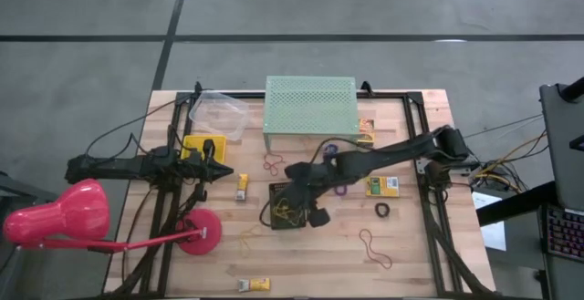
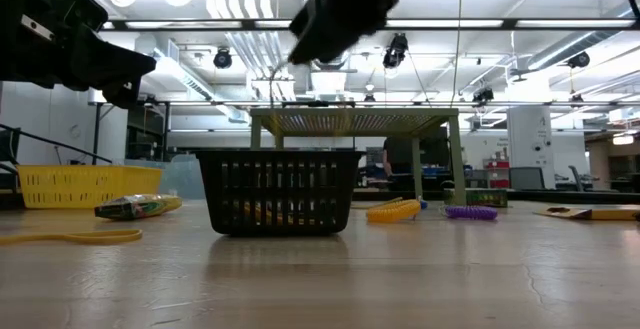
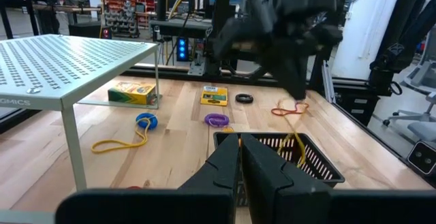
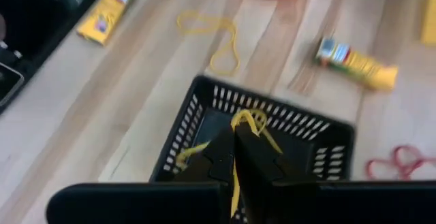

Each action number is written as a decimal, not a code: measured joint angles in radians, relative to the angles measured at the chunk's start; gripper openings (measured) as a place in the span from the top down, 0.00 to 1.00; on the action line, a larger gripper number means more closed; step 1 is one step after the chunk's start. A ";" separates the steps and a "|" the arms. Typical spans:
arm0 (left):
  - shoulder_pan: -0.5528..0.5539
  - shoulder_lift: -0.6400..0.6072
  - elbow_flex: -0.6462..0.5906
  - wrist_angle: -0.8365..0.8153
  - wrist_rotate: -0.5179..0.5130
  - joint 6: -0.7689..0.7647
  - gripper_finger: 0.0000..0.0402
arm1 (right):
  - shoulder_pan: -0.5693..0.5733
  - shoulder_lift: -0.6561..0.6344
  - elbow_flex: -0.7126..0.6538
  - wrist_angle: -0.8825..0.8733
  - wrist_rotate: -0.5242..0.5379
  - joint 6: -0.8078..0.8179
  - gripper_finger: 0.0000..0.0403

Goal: Pick & Place Office Desk Supplies
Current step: Put the yellow rubber band from the shelf into the black bin

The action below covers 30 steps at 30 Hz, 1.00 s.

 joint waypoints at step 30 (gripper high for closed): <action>0.000 0.027 0.000 0.000 0.000 0.000 0.94 | -0.011 0.192 0.009 -0.017 0.166 0.026 0.98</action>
